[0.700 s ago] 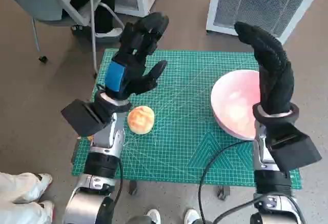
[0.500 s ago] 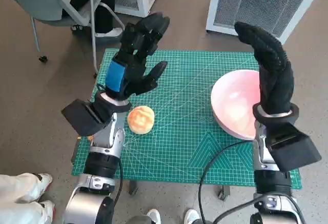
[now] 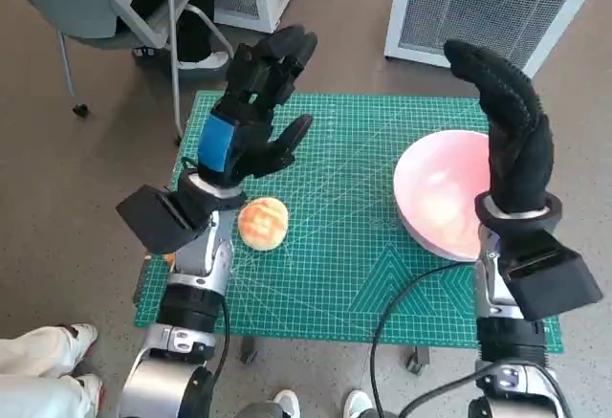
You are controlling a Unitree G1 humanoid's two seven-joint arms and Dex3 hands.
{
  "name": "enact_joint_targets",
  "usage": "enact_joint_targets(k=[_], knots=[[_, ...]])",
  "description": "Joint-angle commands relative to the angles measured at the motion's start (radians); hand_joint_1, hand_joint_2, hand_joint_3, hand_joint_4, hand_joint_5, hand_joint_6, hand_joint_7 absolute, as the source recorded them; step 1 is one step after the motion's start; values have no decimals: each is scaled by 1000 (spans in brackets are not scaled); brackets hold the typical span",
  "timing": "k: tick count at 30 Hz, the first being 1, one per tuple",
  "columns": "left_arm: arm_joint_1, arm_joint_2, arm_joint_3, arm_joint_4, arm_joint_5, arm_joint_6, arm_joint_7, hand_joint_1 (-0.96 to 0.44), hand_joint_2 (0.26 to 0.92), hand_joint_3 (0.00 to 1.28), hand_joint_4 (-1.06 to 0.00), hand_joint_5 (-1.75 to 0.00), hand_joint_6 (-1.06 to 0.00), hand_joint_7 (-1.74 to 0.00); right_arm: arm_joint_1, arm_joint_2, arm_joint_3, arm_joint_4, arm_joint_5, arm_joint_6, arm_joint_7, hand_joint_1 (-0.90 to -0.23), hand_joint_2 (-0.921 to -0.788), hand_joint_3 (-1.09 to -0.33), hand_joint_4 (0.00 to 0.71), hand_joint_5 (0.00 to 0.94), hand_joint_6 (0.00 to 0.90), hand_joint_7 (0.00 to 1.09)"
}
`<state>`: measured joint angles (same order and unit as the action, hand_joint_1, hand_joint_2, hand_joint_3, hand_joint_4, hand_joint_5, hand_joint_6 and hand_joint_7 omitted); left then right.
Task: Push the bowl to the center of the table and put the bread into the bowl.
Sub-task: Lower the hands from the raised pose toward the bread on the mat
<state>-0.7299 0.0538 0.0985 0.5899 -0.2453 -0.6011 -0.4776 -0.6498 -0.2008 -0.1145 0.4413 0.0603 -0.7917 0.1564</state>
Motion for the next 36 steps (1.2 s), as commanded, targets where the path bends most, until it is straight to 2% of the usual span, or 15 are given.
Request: enact_joint_targets(k=[1, 9, 13, 16, 20, 24, 30, 36], knots=[[-20, -4, 3, 3, -8, -14, -2, -323, 916, 496, -161, -156, 1, -738, 23, -11, -5, 17, -12, 1, -4, -586, -921, -757, 276, 0, 28, 660], [-19, -7, 5, 3, -11, -14, -3, -325, 918, 492, -158, -162, 1, -731, 35, -30, -24, 20, 10, -15, 7, -587, -921, -755, 278, 1, 30, 660], [-12, -6, 7, -4, -11, -14, 1, -324, 919, 490, -157, -166, 1, -730, 43, -84, -80, 85, 56, -54, 21, -579, -921, -745, 283, 2, 57, 617], [-10, -7, 7, -6, -10, -14, 2, -322, 919, 489, -156, -168, 1, -731, 39, -94, -91, 111, 67, -72, 28, -574, -921, -739, 286, 2, 81, 577], [-5, -3, 14, -11, -14, -12, 3, -318, 920, 489, -154, -172, 1, -733, 42, -136, -164, 220, 82, -115, -9, -573, -921, -731, 289, 2, 113, 515], [-3, 0, 21, -11, -20, -9, 3, -312, 920, 492, -150, -177, 1, -732, 34, -173, -239, 356, 110, -127, -46, -578, -921, -739, 278, 0, 113, 482], [3, 0, 25, -18, -15, -5, 13, -311, 920, 497, -145, -183, 1, -730, 11, -218, -287, 521, 109, -131, -85, -581, -921, -756, 246, 0, 95, 452], [6, 2, 24, -27, -7, 1, 27, -309, 920, 500, -140, -188, 1, -727, -11, -265, -302, 671, 90, -86, -130, -560, -921, -791, 232, 1, 107, 399]])
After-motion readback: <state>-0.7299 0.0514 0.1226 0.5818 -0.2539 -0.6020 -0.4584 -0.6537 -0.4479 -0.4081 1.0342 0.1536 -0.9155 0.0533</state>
